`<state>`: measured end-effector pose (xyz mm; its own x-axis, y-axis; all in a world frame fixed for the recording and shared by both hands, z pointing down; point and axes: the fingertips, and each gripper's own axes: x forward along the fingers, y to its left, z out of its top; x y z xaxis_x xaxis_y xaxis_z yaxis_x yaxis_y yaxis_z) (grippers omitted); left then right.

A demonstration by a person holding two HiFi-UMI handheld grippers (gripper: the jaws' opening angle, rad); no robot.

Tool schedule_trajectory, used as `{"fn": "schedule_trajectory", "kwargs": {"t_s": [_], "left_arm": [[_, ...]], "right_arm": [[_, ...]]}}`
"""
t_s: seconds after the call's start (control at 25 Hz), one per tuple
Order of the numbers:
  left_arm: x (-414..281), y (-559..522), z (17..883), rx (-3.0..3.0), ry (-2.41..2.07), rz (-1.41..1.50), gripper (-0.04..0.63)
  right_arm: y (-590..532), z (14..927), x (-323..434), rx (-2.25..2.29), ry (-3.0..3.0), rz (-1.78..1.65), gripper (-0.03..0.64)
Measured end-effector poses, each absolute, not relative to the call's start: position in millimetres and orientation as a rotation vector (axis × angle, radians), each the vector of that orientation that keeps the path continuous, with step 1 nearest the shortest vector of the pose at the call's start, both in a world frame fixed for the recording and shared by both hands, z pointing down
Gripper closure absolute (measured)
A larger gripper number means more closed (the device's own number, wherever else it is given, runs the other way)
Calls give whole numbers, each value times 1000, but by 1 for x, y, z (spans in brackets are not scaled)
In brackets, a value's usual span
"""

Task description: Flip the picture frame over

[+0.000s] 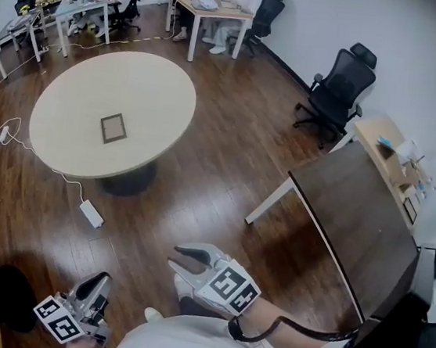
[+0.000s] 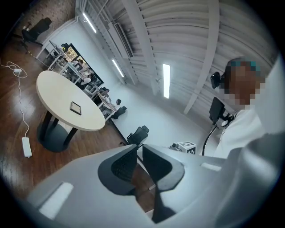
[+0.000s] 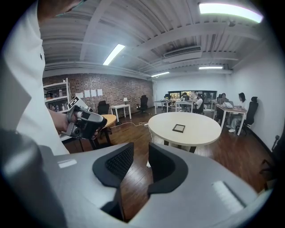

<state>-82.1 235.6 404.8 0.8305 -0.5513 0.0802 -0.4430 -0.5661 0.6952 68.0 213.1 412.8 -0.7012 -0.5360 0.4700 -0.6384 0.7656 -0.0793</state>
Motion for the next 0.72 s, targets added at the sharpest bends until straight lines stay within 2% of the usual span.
{"fn": "schedule_trajectory", "kwargs": {"t_s": [0.72], "left_arm": [[-110,257,415,2269,-707,-192,555]], "right_arm": [[233,415,39,887,-2502,302,512]]}}
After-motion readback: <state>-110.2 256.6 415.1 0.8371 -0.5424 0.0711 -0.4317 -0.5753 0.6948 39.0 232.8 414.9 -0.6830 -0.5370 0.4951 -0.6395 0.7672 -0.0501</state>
